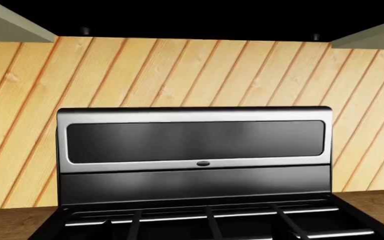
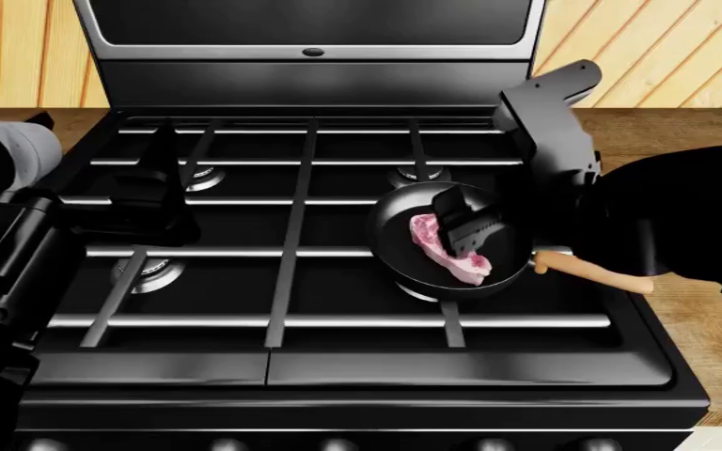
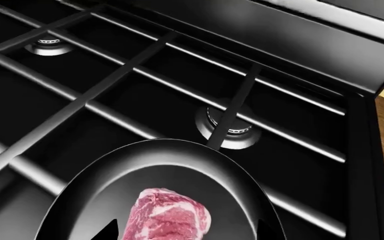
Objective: Frozen meat rests on a plate on the counter. Retrieve the meat and place it in a pot on a burner. Then turn the burner on.
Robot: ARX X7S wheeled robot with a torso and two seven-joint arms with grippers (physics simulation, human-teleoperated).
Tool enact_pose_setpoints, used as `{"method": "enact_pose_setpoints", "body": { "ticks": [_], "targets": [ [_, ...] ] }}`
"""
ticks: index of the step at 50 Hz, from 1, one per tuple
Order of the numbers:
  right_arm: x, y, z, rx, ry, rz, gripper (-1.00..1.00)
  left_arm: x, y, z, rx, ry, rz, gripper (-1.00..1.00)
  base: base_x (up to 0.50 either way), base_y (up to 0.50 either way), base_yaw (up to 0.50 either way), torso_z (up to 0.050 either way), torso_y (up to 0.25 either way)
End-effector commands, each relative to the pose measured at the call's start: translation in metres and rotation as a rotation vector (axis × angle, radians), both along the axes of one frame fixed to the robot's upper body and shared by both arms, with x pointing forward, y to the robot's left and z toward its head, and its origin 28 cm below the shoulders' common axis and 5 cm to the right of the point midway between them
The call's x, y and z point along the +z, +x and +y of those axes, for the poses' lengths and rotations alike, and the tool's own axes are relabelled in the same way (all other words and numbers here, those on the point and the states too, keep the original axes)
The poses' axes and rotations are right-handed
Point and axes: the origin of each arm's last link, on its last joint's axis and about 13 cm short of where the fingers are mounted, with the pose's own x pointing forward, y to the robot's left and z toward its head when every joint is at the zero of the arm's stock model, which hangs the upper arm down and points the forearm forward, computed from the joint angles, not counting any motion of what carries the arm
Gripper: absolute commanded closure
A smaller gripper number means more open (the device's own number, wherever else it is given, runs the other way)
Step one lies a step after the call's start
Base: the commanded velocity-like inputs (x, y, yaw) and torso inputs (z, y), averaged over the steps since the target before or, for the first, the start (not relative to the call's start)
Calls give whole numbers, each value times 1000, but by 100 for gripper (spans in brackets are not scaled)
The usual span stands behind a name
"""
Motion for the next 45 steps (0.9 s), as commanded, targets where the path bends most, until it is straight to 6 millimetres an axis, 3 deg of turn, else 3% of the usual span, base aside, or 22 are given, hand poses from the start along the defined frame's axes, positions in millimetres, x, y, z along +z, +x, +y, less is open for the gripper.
{"method": "enact_pose_setpoints", "body": {
  "ticks": [1,13,27,45],
  "targets": [
    [6,-3,-1,-23,17,-77,-100,3,-3,-1,-2,8,-9,-100,0,0,0,0,0],
    [24,-10,-4,-87,154,-340,-100,7,-5,-5,-16,27,-13,-100,0,0,0,0,0],
    [29,-8,-8,-139,162,-455,-100,6,-1,-6,-21,37,-8,-100,-28,0,0,0,0],
    [23,-7,-8,-139,138,-441,-100,5,0,-7,-22,39,-3,-100,-476,0,0,1,0]
  ]
}}
